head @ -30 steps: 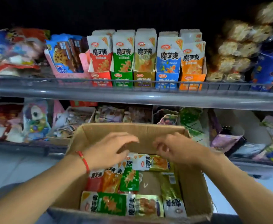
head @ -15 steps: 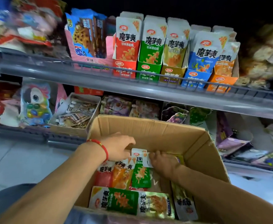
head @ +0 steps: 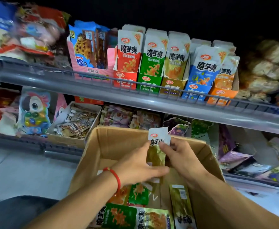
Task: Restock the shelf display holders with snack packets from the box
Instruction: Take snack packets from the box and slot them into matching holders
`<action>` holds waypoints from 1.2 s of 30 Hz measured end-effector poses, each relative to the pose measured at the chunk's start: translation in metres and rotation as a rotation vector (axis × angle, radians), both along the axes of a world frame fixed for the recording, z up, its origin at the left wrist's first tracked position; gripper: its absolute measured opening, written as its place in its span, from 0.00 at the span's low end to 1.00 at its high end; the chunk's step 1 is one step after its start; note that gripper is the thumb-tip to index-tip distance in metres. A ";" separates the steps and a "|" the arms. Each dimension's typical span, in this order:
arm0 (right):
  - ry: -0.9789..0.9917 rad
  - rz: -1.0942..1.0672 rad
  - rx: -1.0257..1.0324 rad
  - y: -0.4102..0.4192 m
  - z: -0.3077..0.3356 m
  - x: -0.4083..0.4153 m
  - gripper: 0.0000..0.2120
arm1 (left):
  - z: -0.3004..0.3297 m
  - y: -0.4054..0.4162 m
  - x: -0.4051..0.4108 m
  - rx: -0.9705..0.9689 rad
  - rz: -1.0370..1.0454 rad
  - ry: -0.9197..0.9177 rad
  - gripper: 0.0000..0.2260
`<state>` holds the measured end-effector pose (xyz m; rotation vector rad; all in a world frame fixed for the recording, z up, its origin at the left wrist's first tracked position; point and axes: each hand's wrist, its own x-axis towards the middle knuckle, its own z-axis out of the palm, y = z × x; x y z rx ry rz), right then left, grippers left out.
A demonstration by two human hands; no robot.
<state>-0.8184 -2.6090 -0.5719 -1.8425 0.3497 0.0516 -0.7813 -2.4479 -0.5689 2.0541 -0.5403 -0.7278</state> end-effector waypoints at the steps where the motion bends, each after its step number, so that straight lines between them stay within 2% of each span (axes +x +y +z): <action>1: 0.014 0.013 0.162 0.003 0.005 -0.003 0.12 | -0.004 -0.002 -0.001 -0.049 0.028 -0.011 0.32; 3: 0.042 0.030 0.395 0.008 0.015 -0.007 0.13 | -0.006 -0.002 -0.001 -0.113 0.085 -0.046 0.20; 4: 0.047 0.035 0.445 0.008 0.016 -0.007 0.12 | -0.008 -0.001 0.000 -0.145 0.127 -0.027 0.16; 5: 0.032 0.042 0.412 0.006 0.016 -0.007 0.11 | -0.007 0.001 0.001 -0.195 0.170 0.018 0.14; 6: 0.005 0.045 0.289 0.002 0.014 -0.007 0.11 | -0.006 0.002 0.001 -0.243 0.211 0.072 0.13; 8: -0.014 0.029 0.025 -0.004 0.012 -0.007 0.17 | -0.002 0.005 0.000 -0.330 0.243 0.148 0.14; 9: -0.016 0.013 -0.027 -0.007 0.012 -0.006 0.18 | -0.001 0.006 0.000 -0.358 0.254 0.162 0.14; 12: -0.086 -0.036 -0.060 -0.013 0.018 -0.003 0.11 | 0.007 0.008 -0.004 -0.441 0.346 0.203 0.12; 15: -0.145 -0.085 -0.028 -0.023 0.025 0.001 0.10 | 0.009 0.012 -0.002 -0.470 0.426 0.282 0.07; 18: -0.143 -0.038 0.046 -0.025 0.031 0.000 0.10 | 0.013 0.012 -0.003 -0.522 0.478 0.362 0.16; 20: -0.133 -0.033 0.038 -0.019 0.031 -0.001 0.10 | 0.015 0.010 -0.006 -0.544 0.461 0.366 0.10; 21: -0.129 -0.037 0.031 -0.015 0.029 -0.001 0.10 | 0.012 0.008 -0.007 -0.542 0.422 0.338 0.07; 25: -0.157 -0.032 -0.064 -0.008 0.021 0.003 0.14 | 0.013 0.002 -0.008 -0.480 0.393 0.193 0.18; 29: -0.217 0.020 -0.114 -0.013 0.024 0.002 0.14 | 0.017 -0.002 -0.006 -0.437 0.313 0.221 0.23; 32: -0.231 0.018 -0.142 -0.018 0.026 0.001 0.14 | 0.020 -0.004 -0.008 -0.411 0.243 0.218 0.21; 36: -0.262 0.071 -0.255 -0.030 0.039 -0.002 0.13 | 0.037 0.001 0.007 -0.280 0.191 -0.167 0.18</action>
